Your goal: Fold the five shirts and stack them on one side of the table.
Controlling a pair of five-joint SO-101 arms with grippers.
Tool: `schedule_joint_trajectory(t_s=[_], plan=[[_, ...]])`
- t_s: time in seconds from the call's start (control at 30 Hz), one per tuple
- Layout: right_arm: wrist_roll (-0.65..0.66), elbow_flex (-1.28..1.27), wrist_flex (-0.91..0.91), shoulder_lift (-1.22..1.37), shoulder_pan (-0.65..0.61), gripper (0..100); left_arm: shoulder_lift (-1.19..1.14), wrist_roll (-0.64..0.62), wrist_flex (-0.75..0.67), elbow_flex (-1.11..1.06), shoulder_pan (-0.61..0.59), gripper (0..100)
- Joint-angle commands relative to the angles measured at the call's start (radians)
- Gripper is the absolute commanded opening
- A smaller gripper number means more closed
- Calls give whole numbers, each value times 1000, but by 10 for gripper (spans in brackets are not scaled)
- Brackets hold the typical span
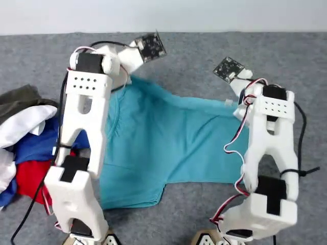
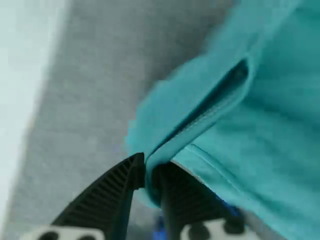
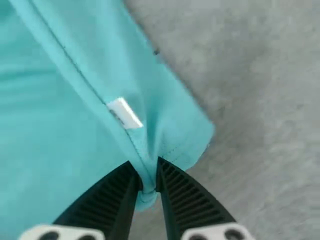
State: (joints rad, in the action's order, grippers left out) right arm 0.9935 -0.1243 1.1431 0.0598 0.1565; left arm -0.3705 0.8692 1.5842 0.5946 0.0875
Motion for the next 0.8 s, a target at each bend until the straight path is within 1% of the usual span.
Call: schedule_joint_trajectory(t_s=[0.0,0.1,0.27,0.4,0.57,0.77], plan=[[8,11,154,-87,4,9,112,-6,173,12,21,14],[8,11,288,-97,4,9,210,-28,173,-120,-2,14],[8,6,446,-93,7,9,427,-20,173,-515,-2,14],[8,5,518,-91,8,9,591,6,172,-785,-2,14],[8,-77,506,-90,7,9,723,55,169,-1003,-3,15],[8,-164,386,-90,33,9,798,104,169,-1198,-2,15]])
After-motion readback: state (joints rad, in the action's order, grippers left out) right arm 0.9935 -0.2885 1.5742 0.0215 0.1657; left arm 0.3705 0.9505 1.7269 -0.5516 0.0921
